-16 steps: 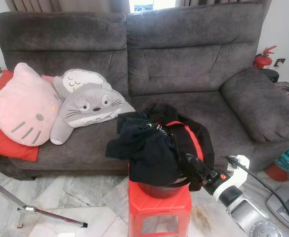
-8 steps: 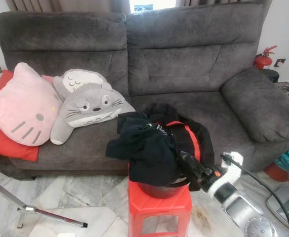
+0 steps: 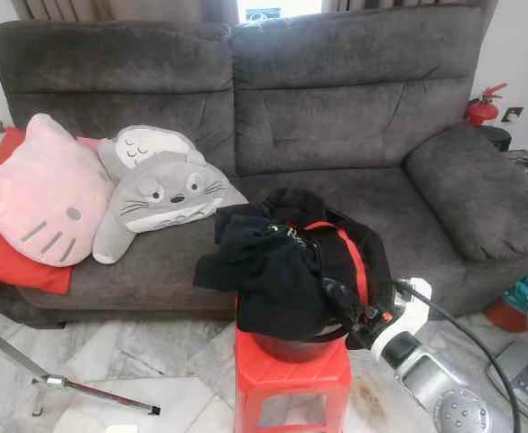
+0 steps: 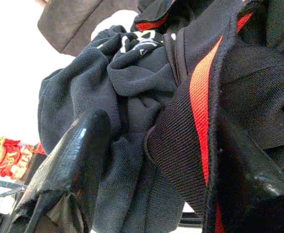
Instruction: Hang hanger
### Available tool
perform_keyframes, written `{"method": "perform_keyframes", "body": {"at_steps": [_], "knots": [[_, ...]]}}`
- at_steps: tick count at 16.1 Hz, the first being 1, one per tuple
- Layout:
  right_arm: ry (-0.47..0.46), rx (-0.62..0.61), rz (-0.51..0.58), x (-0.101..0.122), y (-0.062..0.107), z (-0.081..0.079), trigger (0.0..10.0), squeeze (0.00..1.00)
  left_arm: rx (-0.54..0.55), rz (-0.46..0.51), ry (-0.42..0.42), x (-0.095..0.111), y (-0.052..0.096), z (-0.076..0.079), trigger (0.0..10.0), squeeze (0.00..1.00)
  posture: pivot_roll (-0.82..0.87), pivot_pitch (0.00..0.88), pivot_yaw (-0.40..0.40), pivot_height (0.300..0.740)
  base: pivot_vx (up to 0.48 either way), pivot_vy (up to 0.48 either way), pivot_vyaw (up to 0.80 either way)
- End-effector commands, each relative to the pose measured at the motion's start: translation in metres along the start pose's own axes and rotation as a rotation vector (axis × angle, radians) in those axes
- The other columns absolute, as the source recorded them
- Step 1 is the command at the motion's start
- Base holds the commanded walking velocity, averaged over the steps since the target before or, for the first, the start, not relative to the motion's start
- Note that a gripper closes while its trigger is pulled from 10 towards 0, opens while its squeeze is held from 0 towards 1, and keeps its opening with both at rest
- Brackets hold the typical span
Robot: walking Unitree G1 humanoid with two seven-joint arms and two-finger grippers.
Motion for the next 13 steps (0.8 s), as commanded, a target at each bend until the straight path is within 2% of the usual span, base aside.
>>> {"method": "perform_keyframes", "body": {"at_steps": [1,3,5,6,7,8,9,13], "knots": [[0.005,-0.007,-0.007,0.0,-0.002,0.0,10.0,0.0,-0.003,-0.022,-0.005,-0.003,0.0,-0.001,10.0,0.0,-0.12,0.0,0.052,0.74,0.0,0.0,0.0],[-0.035,-0.027,0.013,0.003,-0.006,0.002,10.0,0.0,-0.004,-0.023,-0.007,-0.003,0.0,-0.001,10.0,0.0,-0.12,0.0,0.053,0.74,0.0,0.0,0.0],[-0.072,-0.087,0.01,-0.002,-0.009,0.01,10.0,0.0,-0.007,-0.023,-0.008,-0.004,0.0,-0.001,10.0,0.0,-0.12,0.0,0.054,0.74,0.0,0.0,0.0],[-0.07,-0.079,0.016,-0.002,-0.011,0.008,9.7,0.0,-0.008,-0.023,-0.008,-0.004,0.0,-0.001,10.0,0.0,-0.12,0.0,0.054,0.74,0.0,0.0,0.0],[-0.083,-0.072,0.027,-0.001,-0.012,0.006,5.0,0.0,-0.008,-0.023,-0.008,-0.004,0.0,-0.001,10.0,0.0,-0.12,0.0,0.055,0.74,0.0,0.0,0.0],[-0.083,-0.07,0.03,0.001,-0.013,0.005,1.6,0.0,-0.008,-0.023,-0.009,-0.004,0.0,-0.001,10.0,0.0,-0.12,0.0,0.054,0.74,0.0,0.0,0.0],[-0.082,-0.07,0.029,0.001,-0.014,0.005,0.0,0.0,-0.008,-0.022,-0.01,-0.003,0.0,-0.001,10.0,0.0,-0.12,0.0,0.054,0.74,0.0,0.0,0.0],[-0.091,-0.077,0.029,0.001,-0.016,0.007,0.0,0.0,-0.021,-0.03,-0.007,-0.004,0.0,0.0,10.0,0.0,-0.11,0.0,0.055,0.74,0.0,0.0,0.0]]}}
Point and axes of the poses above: a point about 5 cm out from each wrist's last joint towards the gripper, its own y axis pointing back from the gripper into the wrist, its own x axis along the axis of the wrist's last joint, z = x × y, the point moved 1 cm from there along -y, pointing out of the wrist towards the gripper, and after that the axes turned 6 degrees about y, right-handed, at the moved point
